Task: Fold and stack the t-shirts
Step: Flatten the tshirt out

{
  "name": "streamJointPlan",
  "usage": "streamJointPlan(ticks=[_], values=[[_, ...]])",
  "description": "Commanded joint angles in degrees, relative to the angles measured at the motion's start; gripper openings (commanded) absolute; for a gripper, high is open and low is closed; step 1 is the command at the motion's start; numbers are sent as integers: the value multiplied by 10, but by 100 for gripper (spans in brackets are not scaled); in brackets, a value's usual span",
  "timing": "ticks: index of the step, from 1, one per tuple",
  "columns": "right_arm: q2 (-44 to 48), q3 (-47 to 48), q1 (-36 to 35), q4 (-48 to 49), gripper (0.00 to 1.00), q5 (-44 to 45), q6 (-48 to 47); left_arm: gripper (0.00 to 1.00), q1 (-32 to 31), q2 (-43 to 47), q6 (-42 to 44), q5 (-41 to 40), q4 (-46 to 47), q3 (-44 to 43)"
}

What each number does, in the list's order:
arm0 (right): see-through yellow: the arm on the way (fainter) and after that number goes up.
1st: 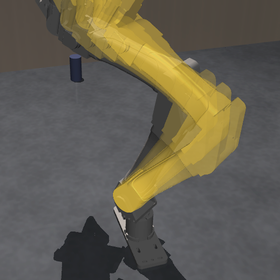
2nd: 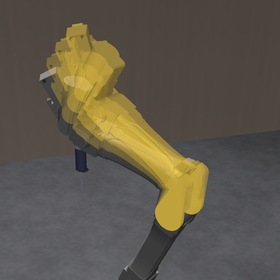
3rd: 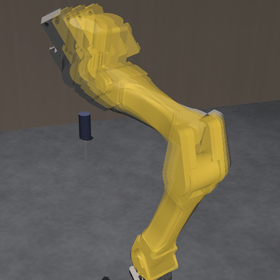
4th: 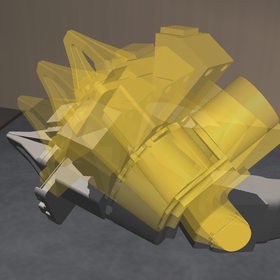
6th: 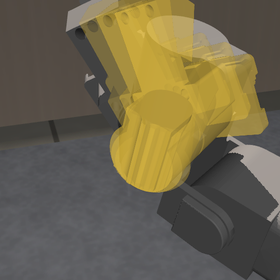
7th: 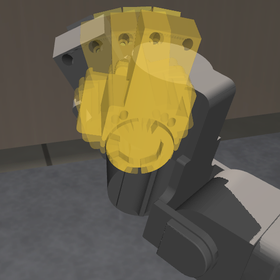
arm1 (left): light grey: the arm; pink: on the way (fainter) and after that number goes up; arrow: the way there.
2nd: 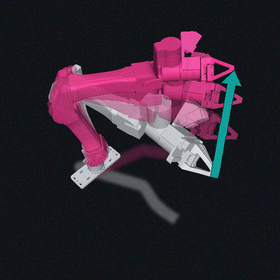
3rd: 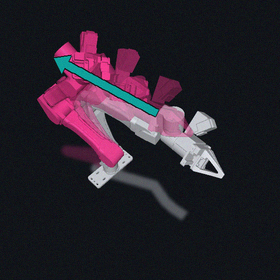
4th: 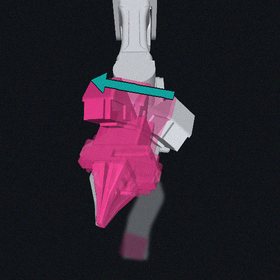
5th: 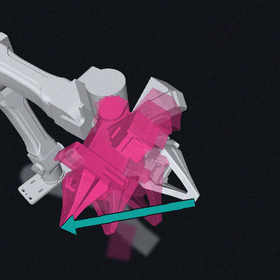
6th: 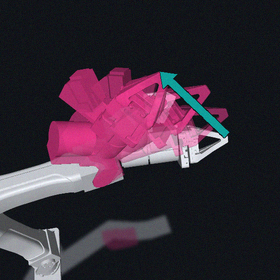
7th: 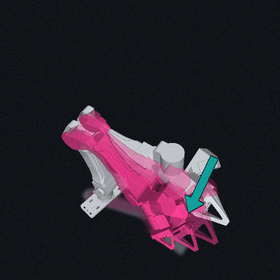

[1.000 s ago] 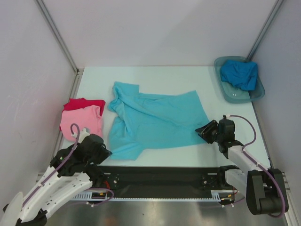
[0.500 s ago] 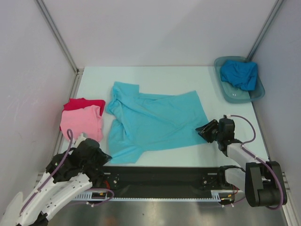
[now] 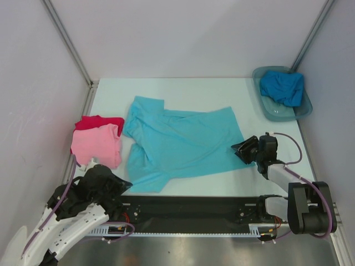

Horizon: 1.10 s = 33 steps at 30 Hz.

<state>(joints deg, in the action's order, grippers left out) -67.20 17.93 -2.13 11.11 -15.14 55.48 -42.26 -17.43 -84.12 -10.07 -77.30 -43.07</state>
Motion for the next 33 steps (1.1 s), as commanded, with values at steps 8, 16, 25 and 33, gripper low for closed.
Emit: streamJointPlan(ticks=[8, 16, 25, 33], values=[[18, 30, 8, 8, 54, -16, -21, 19, -2, -3, 8, -17, -30, -8], [0, 76, -10, 4, 54, 0, -24, 36, -3, -14, 39, -44, 7, 4], [-241, 432, -6, -145, 56, 55, -69, 35, -3, -101, 164, -15, 302, 76], [-505, 785, 48, -303, 58, 38, -188, 37, -5, -87, 262, -1, 441, 128]])
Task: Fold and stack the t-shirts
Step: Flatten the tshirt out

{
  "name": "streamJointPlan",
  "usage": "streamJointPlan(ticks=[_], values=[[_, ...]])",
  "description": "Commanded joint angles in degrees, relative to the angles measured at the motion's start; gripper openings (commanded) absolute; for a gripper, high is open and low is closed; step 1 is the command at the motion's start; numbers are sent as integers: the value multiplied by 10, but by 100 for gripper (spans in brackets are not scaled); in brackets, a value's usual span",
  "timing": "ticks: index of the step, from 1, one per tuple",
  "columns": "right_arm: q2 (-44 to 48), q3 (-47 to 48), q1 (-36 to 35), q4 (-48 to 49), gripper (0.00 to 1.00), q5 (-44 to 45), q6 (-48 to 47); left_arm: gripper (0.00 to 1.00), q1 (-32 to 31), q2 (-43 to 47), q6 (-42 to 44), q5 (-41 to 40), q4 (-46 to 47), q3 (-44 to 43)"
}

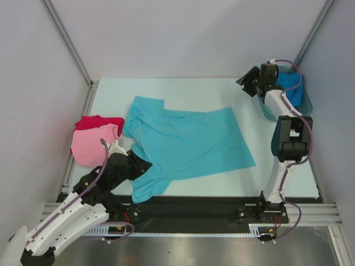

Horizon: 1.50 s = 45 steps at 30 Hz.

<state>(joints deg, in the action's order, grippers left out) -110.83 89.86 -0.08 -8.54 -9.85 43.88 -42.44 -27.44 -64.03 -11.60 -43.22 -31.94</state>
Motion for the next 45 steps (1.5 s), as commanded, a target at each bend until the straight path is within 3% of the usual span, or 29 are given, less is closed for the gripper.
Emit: streamJointPlan(ticks=[1, 5, 12, 16, 30, 45], values=[[-109, 98, 35, -123, 58, -20, -120, 38, -3, 17, 65, 21, 114, 23], [-169, 203, 80, -198, 59, -85, -214, 39, -3, 33, 94, 29, 137, 35], [-163, 146, 135, -138, 58, -255, -258, 40, -3, 27, 113, 39, 161, 39], [-164, 133, 139, -128, 57, -292, -266, 40, -3, 19, 109, 48, 178, 43], [-206, 129, 55, -163, 60, -268, -310, 40, -3, 29, 110, 53, 168, 33], [-228, 138, 53, -160, 61, -265, -310, 40, -3, 71, 109, 49, 132, 28]])
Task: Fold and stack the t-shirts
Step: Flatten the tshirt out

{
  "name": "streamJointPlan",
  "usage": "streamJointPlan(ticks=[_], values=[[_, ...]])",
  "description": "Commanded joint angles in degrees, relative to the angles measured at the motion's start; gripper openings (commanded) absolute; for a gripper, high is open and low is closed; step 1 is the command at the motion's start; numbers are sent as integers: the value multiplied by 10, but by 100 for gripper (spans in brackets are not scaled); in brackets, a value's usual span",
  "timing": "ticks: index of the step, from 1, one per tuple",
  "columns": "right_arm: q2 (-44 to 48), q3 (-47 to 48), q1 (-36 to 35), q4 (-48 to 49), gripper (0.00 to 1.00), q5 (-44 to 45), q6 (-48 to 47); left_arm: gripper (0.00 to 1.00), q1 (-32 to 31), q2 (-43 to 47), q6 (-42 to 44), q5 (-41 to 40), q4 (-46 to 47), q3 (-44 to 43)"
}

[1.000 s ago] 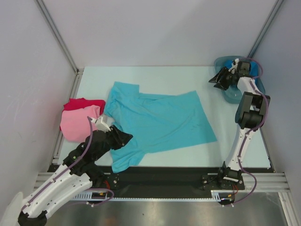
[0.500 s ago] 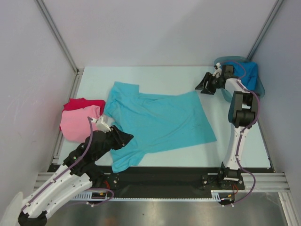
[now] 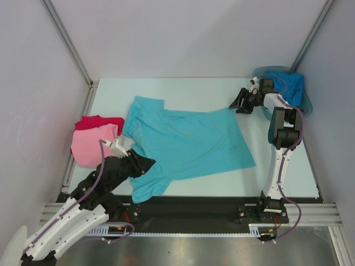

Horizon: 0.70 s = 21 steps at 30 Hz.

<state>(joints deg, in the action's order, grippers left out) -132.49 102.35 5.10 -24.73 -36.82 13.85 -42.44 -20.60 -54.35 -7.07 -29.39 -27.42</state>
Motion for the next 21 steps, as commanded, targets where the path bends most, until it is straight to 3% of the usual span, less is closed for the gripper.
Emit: streamJointPlan(ticks=[1, 12, 21], values=[[-14, 15, 2, 2, 61, 7, -10, 39, -4, 3, 12, 4, -8, -19], [-35, 7, -15, 20, 61, -23, 7, 39, -3, -15, 27, 4, -23, -44], [-32, 5, -33, 42, 54, -14, 24, 39, -3, -5, 28, -3, -39, -63]])
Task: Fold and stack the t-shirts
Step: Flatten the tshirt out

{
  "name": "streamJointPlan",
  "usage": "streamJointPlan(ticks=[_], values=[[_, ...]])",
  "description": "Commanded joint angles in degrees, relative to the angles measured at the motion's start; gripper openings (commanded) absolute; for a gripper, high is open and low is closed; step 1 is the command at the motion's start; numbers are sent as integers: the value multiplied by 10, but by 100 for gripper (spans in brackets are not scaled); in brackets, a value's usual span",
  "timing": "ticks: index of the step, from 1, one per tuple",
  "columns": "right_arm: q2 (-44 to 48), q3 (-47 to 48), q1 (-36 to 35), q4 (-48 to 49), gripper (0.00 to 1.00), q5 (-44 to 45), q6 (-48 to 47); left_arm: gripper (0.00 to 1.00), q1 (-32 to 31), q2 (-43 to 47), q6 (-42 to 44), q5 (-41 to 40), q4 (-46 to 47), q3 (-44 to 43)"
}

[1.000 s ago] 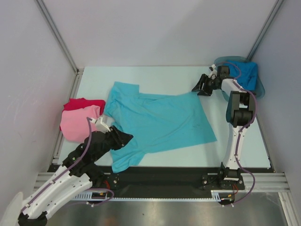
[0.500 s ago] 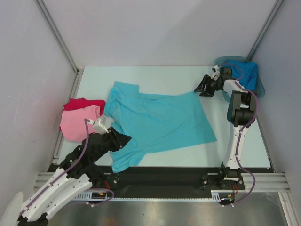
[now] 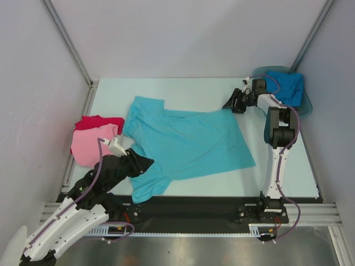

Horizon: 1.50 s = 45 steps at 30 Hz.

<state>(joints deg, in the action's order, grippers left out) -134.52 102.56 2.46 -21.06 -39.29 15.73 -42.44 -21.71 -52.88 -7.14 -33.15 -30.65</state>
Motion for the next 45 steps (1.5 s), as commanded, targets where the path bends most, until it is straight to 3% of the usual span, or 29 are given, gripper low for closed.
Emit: streamJointPlan(ticks=[1, 5, 7, 8, 13, 23, 33, 45], values=[[-9, 0, -7, 9, 54, 11, 9, 38, -3, 8, 14, -3, -5, -33], [-5, -4, -7, 15, 39, 25, 14, 39, -3, 15, 14, -8, -17, -40], [-1, -8, -7, 15, 27, 39, 16, 39, -3, 14, 14, -9, -20, -42], [0, -11, -7, 16, 16, 43, 18, 38, -3, 13, 14, -9, -21, -42], [8, -20, -7, 22, 0, 71, 21, 38, -3, -2, 16, -21, -23, -38], [48, -26, 0, 61, 0, 166, 38, 37, -3, -16, 8, -10, -10, -32], [11, 79, 6, 69, 0, 250, 77, 36, -3, -13, 1, 2, -5, -25], [24, 81, 42, 111, 0, 339, 123, 36, -3, -42, 7, 4, -5, -41]])
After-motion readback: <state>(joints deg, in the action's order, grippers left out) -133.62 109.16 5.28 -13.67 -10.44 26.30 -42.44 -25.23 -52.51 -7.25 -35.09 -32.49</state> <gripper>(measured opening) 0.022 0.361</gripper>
